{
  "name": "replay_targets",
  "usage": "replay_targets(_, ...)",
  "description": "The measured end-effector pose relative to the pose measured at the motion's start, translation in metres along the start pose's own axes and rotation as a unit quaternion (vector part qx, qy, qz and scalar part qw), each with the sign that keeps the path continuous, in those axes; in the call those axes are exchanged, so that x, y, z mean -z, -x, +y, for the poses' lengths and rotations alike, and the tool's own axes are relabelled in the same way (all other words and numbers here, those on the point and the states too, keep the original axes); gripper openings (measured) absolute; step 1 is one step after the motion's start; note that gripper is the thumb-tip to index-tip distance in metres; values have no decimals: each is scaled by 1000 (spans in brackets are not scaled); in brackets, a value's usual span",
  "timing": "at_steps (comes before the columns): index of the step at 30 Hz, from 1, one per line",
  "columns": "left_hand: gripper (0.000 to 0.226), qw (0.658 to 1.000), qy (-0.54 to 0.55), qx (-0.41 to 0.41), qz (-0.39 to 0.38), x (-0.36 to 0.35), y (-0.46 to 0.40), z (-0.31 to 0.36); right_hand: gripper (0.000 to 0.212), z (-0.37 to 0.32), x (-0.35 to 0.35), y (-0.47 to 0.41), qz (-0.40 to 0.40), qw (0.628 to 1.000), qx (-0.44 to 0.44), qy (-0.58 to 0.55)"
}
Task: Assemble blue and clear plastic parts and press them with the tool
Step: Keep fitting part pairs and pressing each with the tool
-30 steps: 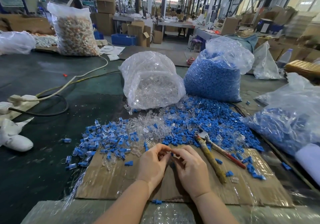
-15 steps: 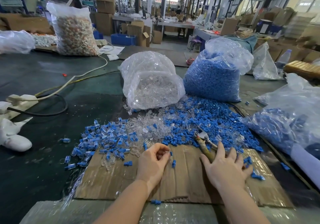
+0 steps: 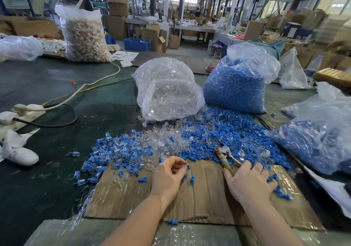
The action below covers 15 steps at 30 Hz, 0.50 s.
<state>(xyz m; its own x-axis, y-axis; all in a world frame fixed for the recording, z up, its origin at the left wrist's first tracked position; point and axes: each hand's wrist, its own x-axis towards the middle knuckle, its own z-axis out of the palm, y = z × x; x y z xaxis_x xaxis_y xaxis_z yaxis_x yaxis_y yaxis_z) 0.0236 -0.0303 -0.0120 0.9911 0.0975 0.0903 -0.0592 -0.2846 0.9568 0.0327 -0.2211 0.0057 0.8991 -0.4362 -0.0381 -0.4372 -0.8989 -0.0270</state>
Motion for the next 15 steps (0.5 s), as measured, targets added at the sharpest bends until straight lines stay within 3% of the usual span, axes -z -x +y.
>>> replay_targets(9, 12, 1000, 17, 15, -2, 1, 0, 3, 73, 0, 1, -5, 4, 1000, 12, 20)
replay_targets(15, 11, 999, 30, 34, -7, 2, -1, 5, 52, -4, 5, -3, 42, 997, 47, 34)
